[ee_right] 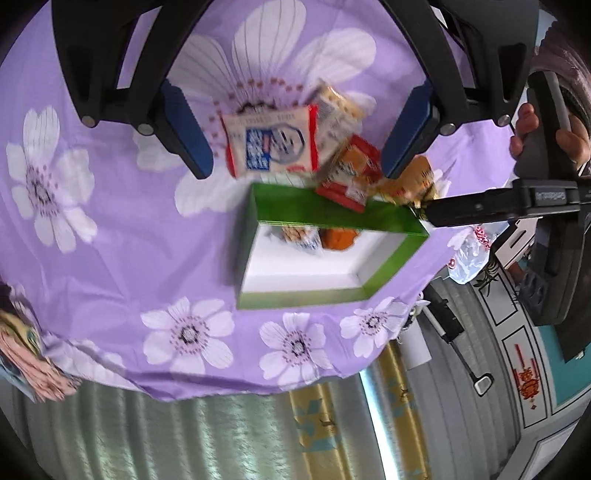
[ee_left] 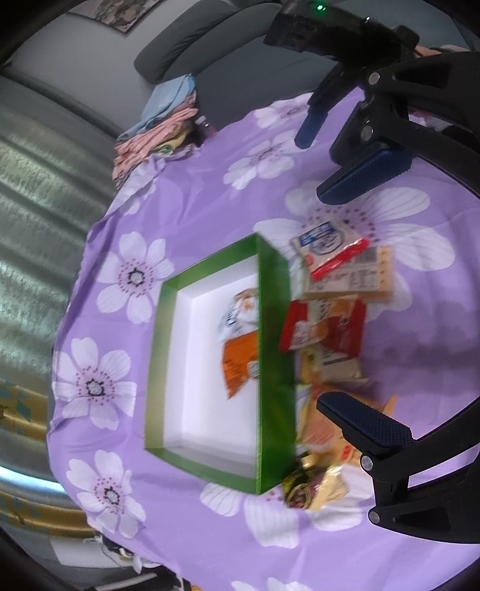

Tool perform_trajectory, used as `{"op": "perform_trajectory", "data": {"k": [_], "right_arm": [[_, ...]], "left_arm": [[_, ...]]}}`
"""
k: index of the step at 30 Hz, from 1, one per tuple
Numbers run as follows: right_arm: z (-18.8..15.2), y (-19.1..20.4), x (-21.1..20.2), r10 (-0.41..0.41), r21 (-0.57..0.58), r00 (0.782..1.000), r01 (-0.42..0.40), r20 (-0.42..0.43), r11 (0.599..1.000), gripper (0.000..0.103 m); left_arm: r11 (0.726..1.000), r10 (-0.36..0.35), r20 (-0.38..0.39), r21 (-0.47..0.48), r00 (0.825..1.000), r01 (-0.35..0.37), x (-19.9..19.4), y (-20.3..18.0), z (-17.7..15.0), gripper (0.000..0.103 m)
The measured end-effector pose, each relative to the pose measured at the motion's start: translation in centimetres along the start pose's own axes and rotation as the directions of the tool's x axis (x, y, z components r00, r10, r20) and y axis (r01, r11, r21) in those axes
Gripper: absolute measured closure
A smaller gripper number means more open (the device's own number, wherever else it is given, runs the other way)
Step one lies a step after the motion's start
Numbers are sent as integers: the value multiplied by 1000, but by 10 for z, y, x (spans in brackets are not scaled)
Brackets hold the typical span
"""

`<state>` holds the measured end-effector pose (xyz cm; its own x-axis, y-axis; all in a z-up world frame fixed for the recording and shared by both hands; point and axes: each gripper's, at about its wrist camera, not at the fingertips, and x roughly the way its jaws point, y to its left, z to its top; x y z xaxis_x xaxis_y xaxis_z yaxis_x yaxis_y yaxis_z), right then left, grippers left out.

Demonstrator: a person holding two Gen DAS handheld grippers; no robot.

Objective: Organize snacks
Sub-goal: 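Move the right gripper to the blue-and-white cake packet, then grasp the blue-and-white cake packet with the right gripper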

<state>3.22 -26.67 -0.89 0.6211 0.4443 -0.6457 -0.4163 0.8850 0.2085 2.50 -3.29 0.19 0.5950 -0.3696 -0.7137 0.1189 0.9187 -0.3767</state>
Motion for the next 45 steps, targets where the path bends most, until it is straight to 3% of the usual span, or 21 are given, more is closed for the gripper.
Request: {"op": "perform_trajectory", "data": {"k": [6,9,12,22,33,37,41,45], "right_arm": [[-27,-20,-4,0,68,1000,2,-27,998,10],[-41,-32,-4,12,105,999,-8,-42,994,10],[-53,-44,0,52,152,997,-44,-49,987,11],[-56,-74,37,180,257,982,-157,-66,954,26],[-44,-84,70,227,229,968,-197,-110,953,32],[-41,-88,77,244,221,962,-214,-120,952,33],[-39,-83,87,263,195,954,-232,-147,953,34],[-35,-77,95,278,160,945,-251,-174,955,35]], "left_arm": [[995,-94,-43,-38,995,92,7,-11,-24,2],[981,-182,-73,-87,980,176,17,-13,-34,2],[970,-221,-101,-125,970,208,29,-16,-36,2],[964,-240,-143,-152,960,218,68,-36,-21,2],[967,-214,-180,-179,960,182,104,-38,-16,6],[966,-208,-185,-192,960,173,111,-35,-17,17],[967,-202,-171,-190,964,169,112,-34,-16,18],[973,-181,-177,-174,967,151,116,-31,-15,39]]}}
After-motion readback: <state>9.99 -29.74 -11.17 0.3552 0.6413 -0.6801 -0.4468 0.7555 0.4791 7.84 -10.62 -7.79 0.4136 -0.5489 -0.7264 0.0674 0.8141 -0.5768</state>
